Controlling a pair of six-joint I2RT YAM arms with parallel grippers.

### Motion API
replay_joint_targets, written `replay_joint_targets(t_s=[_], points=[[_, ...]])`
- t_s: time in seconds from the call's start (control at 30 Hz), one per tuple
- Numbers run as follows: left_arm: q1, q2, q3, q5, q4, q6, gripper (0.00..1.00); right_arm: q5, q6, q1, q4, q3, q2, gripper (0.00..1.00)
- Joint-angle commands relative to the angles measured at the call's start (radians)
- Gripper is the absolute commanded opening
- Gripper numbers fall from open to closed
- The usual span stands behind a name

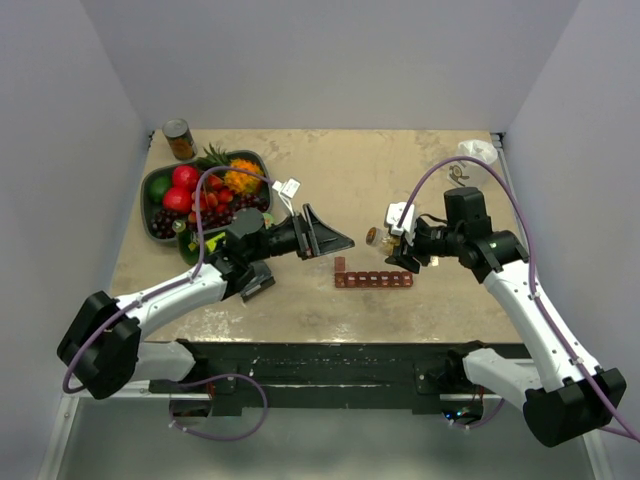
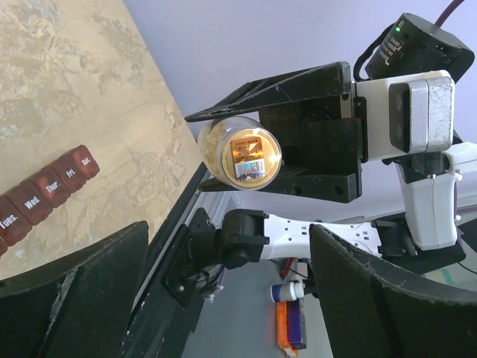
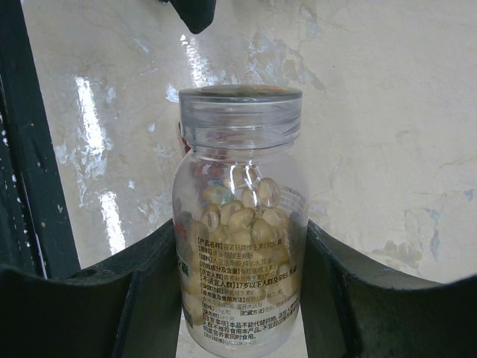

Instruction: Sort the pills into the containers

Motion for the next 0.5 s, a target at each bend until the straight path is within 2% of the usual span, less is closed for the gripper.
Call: replay_joint_targets(t_s=[0.0,0.47], points=[[-0.008,0.011,0.027,0.011,0.082,-0.017,0.92,-0.006,-0.013,0.005,0.018,0.031,-0.003,0.00],[-0.018,0.090,0.075,0.009,0.119,-0.026,0.92,0.003,-0.013,0.011,0.022,0.027,0.003,0.00]])
